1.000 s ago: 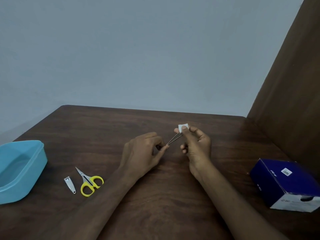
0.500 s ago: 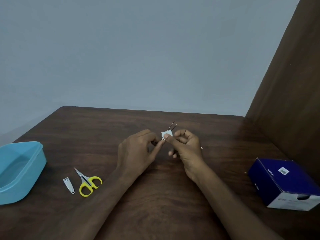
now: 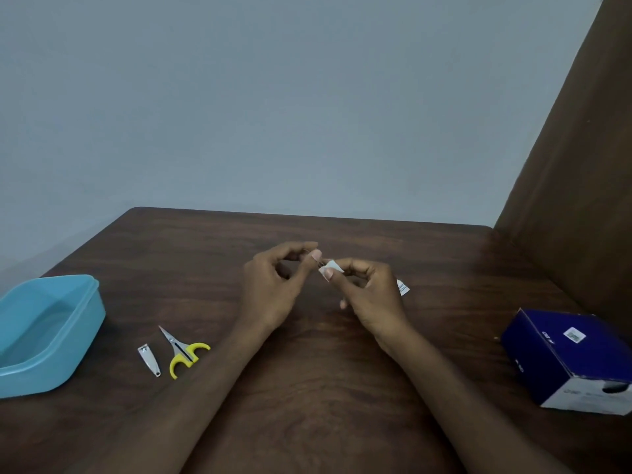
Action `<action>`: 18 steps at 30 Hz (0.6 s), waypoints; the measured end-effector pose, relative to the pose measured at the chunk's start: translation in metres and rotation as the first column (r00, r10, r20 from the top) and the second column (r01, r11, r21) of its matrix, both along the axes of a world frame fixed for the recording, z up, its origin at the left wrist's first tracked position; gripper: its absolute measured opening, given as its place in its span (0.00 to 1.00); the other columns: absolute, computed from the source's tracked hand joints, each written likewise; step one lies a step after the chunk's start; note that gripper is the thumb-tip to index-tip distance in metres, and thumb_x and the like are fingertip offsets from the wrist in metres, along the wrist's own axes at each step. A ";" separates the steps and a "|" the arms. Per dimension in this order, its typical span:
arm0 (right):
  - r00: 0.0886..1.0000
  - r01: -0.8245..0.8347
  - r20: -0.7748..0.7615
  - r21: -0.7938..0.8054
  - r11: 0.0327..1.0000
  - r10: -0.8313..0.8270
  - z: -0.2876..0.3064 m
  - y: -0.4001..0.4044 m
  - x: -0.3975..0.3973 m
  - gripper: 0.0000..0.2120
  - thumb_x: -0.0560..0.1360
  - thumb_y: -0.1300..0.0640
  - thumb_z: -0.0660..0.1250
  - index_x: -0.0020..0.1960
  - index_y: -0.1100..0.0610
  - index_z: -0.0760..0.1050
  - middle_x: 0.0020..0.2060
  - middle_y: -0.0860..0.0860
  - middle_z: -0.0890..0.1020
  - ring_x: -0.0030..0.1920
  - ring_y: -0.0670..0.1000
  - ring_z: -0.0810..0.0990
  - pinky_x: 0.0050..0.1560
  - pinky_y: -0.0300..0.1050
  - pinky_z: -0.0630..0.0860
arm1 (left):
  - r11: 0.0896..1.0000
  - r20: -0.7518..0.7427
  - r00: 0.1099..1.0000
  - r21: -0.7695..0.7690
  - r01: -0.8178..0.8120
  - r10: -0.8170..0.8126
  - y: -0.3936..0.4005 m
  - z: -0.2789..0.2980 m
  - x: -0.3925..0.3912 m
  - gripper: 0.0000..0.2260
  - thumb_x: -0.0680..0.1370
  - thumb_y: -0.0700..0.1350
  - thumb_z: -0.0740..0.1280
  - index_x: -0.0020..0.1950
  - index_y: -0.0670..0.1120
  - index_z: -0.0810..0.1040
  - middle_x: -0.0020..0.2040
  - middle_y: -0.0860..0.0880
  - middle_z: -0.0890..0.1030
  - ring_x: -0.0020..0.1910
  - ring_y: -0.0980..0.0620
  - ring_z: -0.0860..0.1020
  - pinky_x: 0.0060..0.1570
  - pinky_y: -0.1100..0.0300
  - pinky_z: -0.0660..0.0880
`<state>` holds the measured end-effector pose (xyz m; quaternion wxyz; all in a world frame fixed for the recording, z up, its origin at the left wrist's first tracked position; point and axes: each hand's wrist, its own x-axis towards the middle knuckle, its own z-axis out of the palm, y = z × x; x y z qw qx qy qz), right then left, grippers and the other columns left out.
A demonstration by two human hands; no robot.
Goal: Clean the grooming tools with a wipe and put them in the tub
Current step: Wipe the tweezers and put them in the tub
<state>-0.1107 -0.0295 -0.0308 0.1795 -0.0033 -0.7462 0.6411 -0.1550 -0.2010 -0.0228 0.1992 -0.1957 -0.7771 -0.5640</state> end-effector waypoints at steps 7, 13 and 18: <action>0.998 -0.057 0.016 -0.023 0.998 0.058 0.006 0.005 0.003 0.08 0.81 0.60 0.73 0.57 0.50 0.87 0.47 0.48 0.90 0.26 0.46 0.75 0.26 0.37 0.65 | 0.984 0.068 0.995 0.163 0.067 -0.079 0.001 -0.007 -0.013 0.03 0.79 0.52 0.77 0.48 0.54 0.89 0.41 0.55 0.88 0.38 0.51 0.83 0.40 0.52 0.78; 1.000 -0.001 -0.007 -0.093 0.996 0.000 0.008 0.004 0.004 0.04 0.77 0.60 0.78 0.52 0.57 0.88 0.43 0.51 0.89 0.26 0.44 0.75 0.26 0.33 0.68 | 0.948 0.087 0.971 0.249 0.196 -0.224 0.005 -0.007 -0.011 0.03 0.80 0.47 0.76 0.48 0.50 0.89 0.45 0.51 0.89 0.48 0.37 0.85 0.52 0.36 0.80; 0.995 -0.091 0.026 -0.068 0.994 0.093 0.008 0.012 0.003 0.07 0.80 0.59 0.74 0.56 0.54 0.87 0.52 0.47 0.90 0.27 0.45 0.76 0.27 0.37 0.67 | 0.933 0.133 0.969 0.326 0.155 -0.207 0.005 -0.003 -0.011 0.04 0.81 0.44 0.75 0.51 0.47 0.89 0.46 0.49 0.89 0.51 0.44 0.87 0.59 0.45 0.82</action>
